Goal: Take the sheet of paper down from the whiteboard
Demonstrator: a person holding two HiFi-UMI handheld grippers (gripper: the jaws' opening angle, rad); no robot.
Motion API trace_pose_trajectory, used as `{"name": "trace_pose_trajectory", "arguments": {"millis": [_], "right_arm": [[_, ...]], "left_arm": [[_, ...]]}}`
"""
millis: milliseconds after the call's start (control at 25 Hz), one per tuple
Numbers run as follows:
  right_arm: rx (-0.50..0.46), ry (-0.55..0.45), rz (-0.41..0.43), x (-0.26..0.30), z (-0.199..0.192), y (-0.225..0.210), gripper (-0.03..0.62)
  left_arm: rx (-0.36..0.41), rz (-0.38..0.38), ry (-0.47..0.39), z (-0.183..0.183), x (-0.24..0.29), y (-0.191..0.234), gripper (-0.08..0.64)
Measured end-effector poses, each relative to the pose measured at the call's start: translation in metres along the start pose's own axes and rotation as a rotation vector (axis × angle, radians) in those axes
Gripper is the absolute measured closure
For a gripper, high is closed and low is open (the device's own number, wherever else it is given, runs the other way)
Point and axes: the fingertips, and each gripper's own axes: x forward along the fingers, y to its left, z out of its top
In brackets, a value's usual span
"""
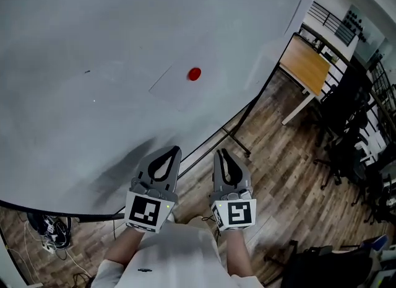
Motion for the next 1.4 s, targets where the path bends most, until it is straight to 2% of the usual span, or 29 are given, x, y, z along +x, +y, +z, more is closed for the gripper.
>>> {"name": "trace_pose_trajectory", "arguments": {"millis": [200,400,760,1000,1240,1400], "right_arm": [[0.005,0.013,0.006,-0.004,-0.001,-0.015,0.555],[0.011,-0.007,0.035,-0.002,0.002,-0.028,0.555],[0.036,-0.048,0.116,0.025,0.016,-0.04,0.555],[0.062,-0.069,0.158,0.051,0.025,-0.053,0.512],[0.17,-0.107,0.299,0.087,0.037,-0.06,0.432],[0.162,-0.109,0.325,0.105,0.04,-0.065,0.405]], "left_arm": [[0.004,-0.017,0.012,0.004,0.014,-0.016,0.554],[0.057,0.025,-0.008,0.017,0.024,-0.017,0.554],[0.048,0.08,-0.027,0.029,0.032,-0.01,0.554],[0.028,0.089,-0.025,0.032,0.039,-0.007,0.554],[0.042,0.112,-0.034,0.038,0.049,-0.003,0.554],[0.047,0.127,-0.029,0.038,0.056,-0.002,0.554]]}}
